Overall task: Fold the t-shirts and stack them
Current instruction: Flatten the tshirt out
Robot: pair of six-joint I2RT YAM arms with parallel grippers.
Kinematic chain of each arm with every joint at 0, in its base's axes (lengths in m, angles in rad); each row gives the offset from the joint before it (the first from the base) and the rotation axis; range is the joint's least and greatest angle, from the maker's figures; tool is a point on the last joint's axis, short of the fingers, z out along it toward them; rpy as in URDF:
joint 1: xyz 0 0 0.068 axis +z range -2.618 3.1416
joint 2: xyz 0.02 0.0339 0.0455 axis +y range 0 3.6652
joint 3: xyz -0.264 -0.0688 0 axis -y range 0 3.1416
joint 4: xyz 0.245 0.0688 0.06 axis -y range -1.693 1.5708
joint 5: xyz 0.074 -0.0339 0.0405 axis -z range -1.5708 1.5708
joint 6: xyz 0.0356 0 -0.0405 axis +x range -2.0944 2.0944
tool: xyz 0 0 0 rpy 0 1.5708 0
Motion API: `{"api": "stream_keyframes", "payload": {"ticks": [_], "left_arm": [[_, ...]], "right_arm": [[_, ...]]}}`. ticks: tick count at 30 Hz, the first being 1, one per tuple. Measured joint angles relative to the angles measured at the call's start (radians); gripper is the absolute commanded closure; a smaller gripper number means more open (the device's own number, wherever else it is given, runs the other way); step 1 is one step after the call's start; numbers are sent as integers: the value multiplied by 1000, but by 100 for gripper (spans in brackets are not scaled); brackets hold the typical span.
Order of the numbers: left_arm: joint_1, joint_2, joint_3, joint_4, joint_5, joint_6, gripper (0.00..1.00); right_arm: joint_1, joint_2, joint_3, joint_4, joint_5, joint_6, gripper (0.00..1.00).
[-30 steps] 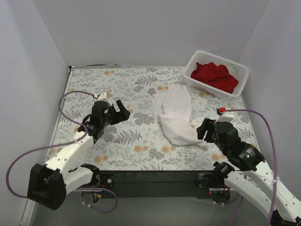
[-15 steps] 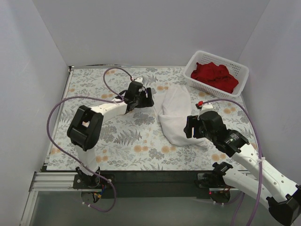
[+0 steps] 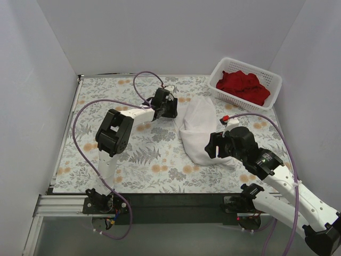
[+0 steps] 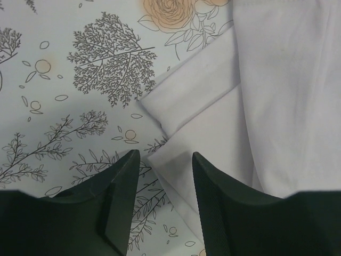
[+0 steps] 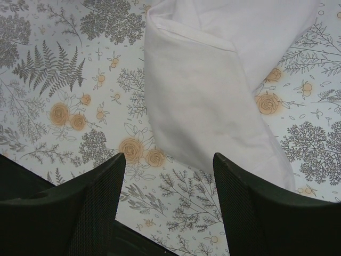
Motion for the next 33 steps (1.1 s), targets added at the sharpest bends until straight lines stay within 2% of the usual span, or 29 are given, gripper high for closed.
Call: {"api": "stream_keyframes", "payload": {"ticks": [6, 8, 11, 12, 13, 19, 23, 30, 33], "left_arm": [[8, 14, 14, 7, 79, 28, 59], [13, 22, 24, 2, 103, 32, 62], [18, 30, 34, 0, 152, 39, 86], [20, 30, 34, -5, 159, 35, 98], [21, 30, 33, -13, 168, 37, 100], [31, -11, 0, -60, 145, 26, 100], [48, -164, -71, -147, 60, 8, 100], [63, -657, -310, -203, -127, -15, 100], [66, -860, -465, -216, -178, -43, 100]], "right_arm": [[0, -6, -1, 1, -1, -1, 28], [0, -6, -1, 1, -1, -1, 28], [0, -4, -2, 1, 0, -1, 28], [0, -4, -3, 1, 0, -2, 28], [0, -1, -3, 2, 0, -4, 28], [0, 97, 1, 19, 30, -38, 27], [-1, 208, 24, 28, 46, -70, 25], [-24, 389, 77, 108, 42, -132, 19], [-35, 464, 82, 150, 8, -159, 17]]}}
